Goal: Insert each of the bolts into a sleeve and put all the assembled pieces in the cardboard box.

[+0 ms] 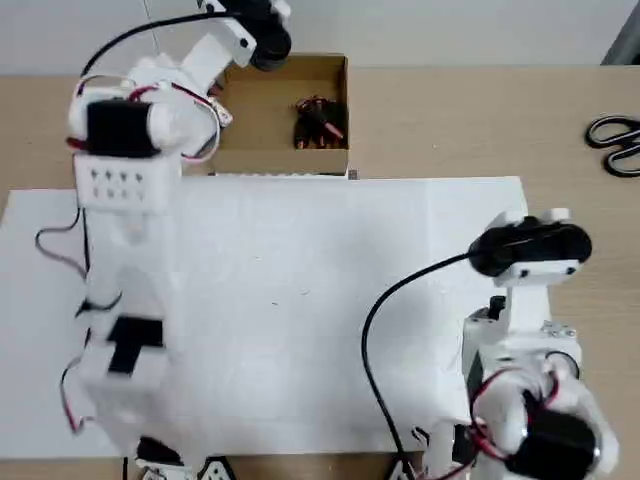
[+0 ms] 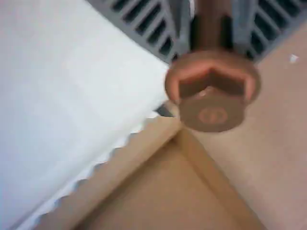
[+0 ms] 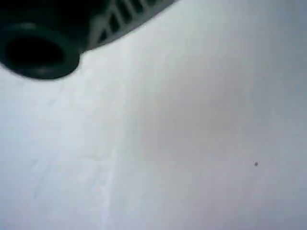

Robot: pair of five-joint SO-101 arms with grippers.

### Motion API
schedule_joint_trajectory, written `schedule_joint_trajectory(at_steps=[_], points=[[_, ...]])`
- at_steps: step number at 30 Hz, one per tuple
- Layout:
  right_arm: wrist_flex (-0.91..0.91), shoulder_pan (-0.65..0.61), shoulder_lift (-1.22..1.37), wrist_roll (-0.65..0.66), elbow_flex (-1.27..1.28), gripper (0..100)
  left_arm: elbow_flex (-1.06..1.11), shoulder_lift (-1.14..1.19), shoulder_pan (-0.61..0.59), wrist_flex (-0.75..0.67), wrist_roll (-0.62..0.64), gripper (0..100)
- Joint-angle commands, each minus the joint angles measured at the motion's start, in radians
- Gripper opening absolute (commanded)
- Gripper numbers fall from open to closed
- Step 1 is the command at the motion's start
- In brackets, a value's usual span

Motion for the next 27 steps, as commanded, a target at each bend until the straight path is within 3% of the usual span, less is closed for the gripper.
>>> schedule_joint_trajectory(at_steps=[1, 7, 13, 21, 27], points=[[0.004, -0.004, -0.039, 0.057, -0.052, 0.7, 0.251, -0.290, 0.060, 0.020, 0.103, 0], [-0.036, -0.004, -0.065, 0.064, -0.046, 0.5, 0.585, -0.644, 0.169, -0.040, 0.178, 0], [-0.163, -0.058, -0.068, 0.014, 0.002, 0.4, 0.866, -0.934, 0.172, -0.242, 0.494, 0], [-0.225, -0.358, -0.068, -0.370, 0.015, 0.4, 1.313, -1.326, 0.172, -0.508, 0.848, 0], [-0.341, -0.526, -0.068, -0.425, 0.117, 0.4, 1.629, -1.576, 0.178, -0.674, 1.000, 0]])
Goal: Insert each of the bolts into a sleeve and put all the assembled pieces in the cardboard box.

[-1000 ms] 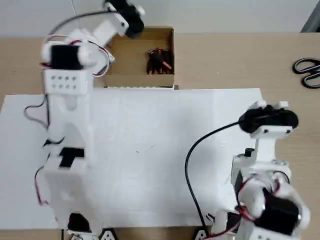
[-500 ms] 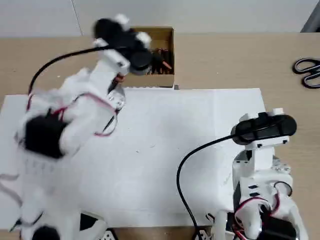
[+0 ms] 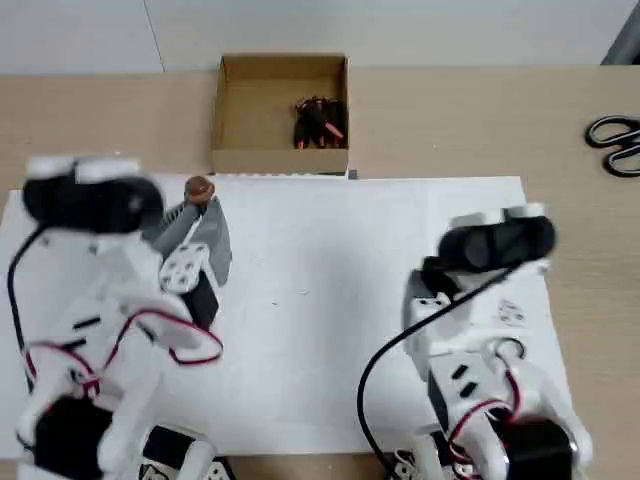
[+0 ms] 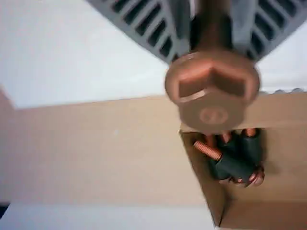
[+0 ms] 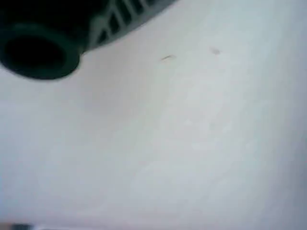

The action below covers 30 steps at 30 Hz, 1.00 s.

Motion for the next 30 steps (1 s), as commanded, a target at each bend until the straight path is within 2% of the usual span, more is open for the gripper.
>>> schedule_joint_trajectory(at_steps=[1, 7, 15, 22, 30], points=[[-0.111, -0.082, -0.007, -0.020, 0.043, 0.4, 0.150, -0.140, 0.009, -0.101, 0.086, 0], [-0.231, -0.305, -0.007, -0.002, 0.149, 0.4, 0.323, -0.304, 0.011, -0.193, 0.258, 0], [-0.380, -0.486, -0.085, 0.255, 0.321, 0.4, 0.397, -0.410, 0.015, -0.209, 0.338, 0], [-0.380, -0.521, -0.165, 0.284, 0.393, 0.4, 0.395, -0.416, 0.169, -0.153, 0.362, 0], [-0.383, -0.575, -0.170, 0.285, 0.393, 0.4, 0.400, -0.414, 0.175, -0.150, 0.362, 0]])
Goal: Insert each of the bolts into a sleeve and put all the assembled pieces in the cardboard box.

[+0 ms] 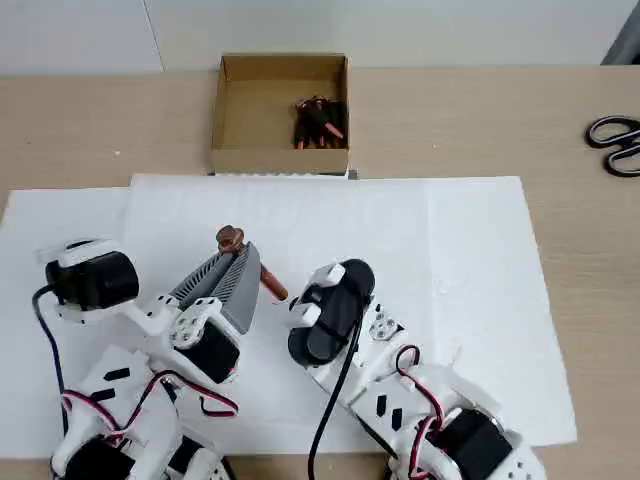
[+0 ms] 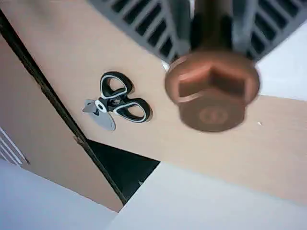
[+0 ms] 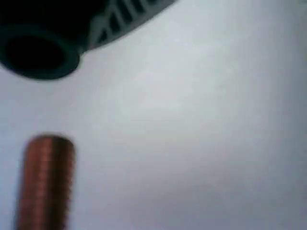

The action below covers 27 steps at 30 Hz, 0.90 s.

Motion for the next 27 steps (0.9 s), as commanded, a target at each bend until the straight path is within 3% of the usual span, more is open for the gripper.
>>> schedule_joint_trajectory(at_steps=[1, 17, 24, 27], points=[[-0.025, -0.027, -0.012, 0.011, -0.006, 0.4, -0.001, -0.005, 0.006, 0.000, 0.006, 0], [-0.077, -0.030, -0.015, 0.044, -0.008, 0.4, 0.048, -0.008, 0.049, 0.006, 0.005, 0], [-0.101, -0.028, -0.015, 0.044, -0.011, 0.4, 0.048, -0.008, 0.137, 0.146, -0.002, 0], [-0.107, -0.010, -0.012, 0.044, -0.011, 0.4, 0.048, -0.008, 0.161, 0.180, -0.064, 0]])
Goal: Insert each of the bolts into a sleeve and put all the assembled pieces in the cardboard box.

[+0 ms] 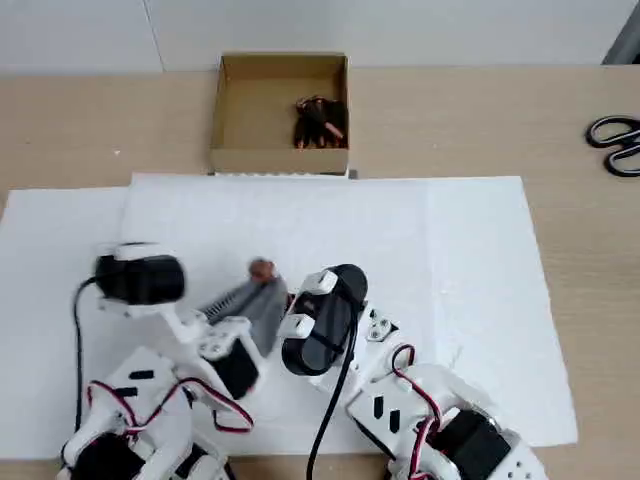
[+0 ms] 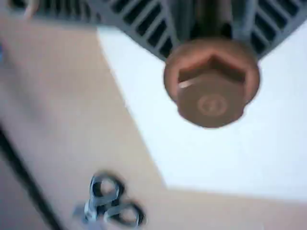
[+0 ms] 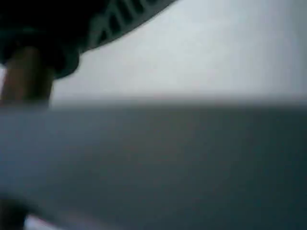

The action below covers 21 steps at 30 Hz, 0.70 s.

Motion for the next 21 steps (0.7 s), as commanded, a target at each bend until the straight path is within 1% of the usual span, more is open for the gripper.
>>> schedule_joint_trajectory(at_steps=[1, 4, 5, 6, 9, 10, 11, 14, 17, 21], points=[[-0.038, 0.025, -0.012, 0.009, -0.014, 0.4, -0.004, -0.002, 0.017, 0.031, -0.055, 0], [-0.038, 0.036, -0.016, 0.009, -0.014, 0.4, -0.008, -0.002, 0.021, 0.051, -0.081, 1], [-0.036, 0.036, -0.018, 0.009, -0.014, 0.4, -0.007, -0.002, 0.021, 0.057, -0.081, 3], [-0.033, 0.036, -0.018, 0.009, -0.014, 0.4, -0.005, 0.002, 0.021, 0.063, -0.081, 6], [-0.030, 0.036, -0.018, 0.009, -0.014, 0.4, -0.007, 0.005, 0.026, 0.107, -0.114, 22], [-0.030, 0.036, -0.018, 0.009, -0.014, 0.4, -0.005, 0.005, 0.026, 0.130, -0.137, 26], [-0.030, 0.036, -0.018, 0.009, -0.014, 0.4, -0.005, 0.005, 0.021, 0.152, -0.152, 28], [-0.030, 0.036, -0.015, 0.009, -0.011, 0.4, -0.012, 0.005, 0.018, 0.218, -0.178, 27], [-0.030, 0.036, -0.012, 0.009, -0.011, 0.4, -0.013, 0.002, 0.015, 0.249, -0.222, 27], [-0.030, 0.085, -0.012, 0.009, -0.011, 0.4, -0.035, 0.003, -0.071, 0.230, -0.293, 25]])
